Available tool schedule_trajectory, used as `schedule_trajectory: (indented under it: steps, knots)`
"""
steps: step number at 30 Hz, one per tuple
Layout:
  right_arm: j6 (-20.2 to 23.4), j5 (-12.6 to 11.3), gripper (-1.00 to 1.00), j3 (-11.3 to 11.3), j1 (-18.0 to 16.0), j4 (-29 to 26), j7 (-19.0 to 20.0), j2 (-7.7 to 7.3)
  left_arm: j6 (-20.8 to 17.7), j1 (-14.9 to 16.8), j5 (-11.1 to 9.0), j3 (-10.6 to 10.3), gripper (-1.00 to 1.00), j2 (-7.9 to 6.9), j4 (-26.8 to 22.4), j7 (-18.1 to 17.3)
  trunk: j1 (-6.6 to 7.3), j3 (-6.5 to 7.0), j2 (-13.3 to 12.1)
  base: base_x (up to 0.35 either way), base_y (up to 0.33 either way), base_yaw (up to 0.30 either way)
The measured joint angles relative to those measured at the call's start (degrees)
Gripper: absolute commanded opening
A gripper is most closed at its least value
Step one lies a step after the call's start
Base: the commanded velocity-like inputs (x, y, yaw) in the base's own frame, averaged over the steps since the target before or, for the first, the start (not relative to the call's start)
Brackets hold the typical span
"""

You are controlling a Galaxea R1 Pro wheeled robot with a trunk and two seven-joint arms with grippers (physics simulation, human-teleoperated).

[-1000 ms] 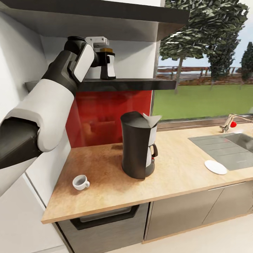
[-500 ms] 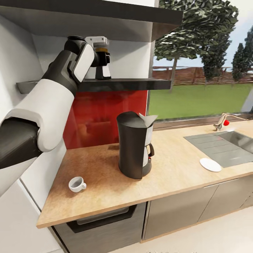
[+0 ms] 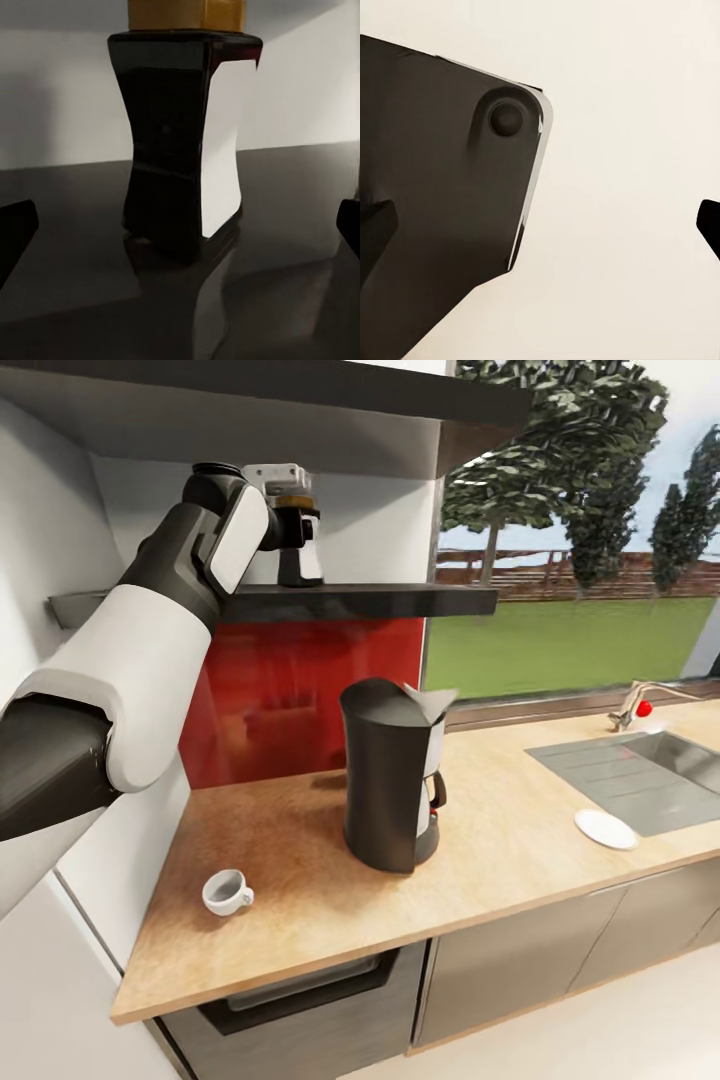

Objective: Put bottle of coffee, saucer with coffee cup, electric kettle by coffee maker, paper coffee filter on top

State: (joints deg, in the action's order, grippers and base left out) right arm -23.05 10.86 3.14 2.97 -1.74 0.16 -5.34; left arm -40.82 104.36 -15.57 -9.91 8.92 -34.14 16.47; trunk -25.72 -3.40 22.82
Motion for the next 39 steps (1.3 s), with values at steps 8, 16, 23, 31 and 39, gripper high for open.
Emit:
schedule_trajectory:
  steps: [8, 16, 23, 31, 39]
  knots:
    - [0.0, 0.0, 1.0, 0.0, 0.0, 0.0, 0.0, 0.0, 0.0, 0.0, 0.0, 0.1, 1.0, 0.0, 0.1, 0.0, -0.01, 0.0, 0.0, 0.239, 0.154, 0.0]
    - [0.0, 0.0, 1.0, 0.1, 0.0, 0.0, 0.0, 0.01, 0.0, -0.1, -0.1, -0.2, 1.0, 0.04, 0.1, 0.1, -0.01, 0.0, 0.0, 0.067, 0.015, 0.0]
    - [0.0, 0.0, 1.0, 0.1, 0.0, 0.0, 0.0, 0.0, 0.0, -0.1, 0.0, -0.2, 1.0, 0.05, 0.0, 0.1, -0.02, 0.0, 0.0, 0.191, 0.001, -0.15]
    - [0.0, 0.1, 1.0, 0.0, 0.0, 0.0, 0.0, 0.0, -0.1, -0.1, 0.0, -0.1, 1.0, 0.08, -1.4, 0.1, -0.02, 0.0, 0.0, 0.013, 0.0, -0.058]
    - [0.0, 0.1, 1.0, 0.0, 0.0, 0.0, 0.0, 0.0, -0.4, -0.1, 0.0, -0.1, 1.0, 0.0, -2.2, 0.1, -0.02, 0.0, 0.0, 0.019, 0.007, 0.0]
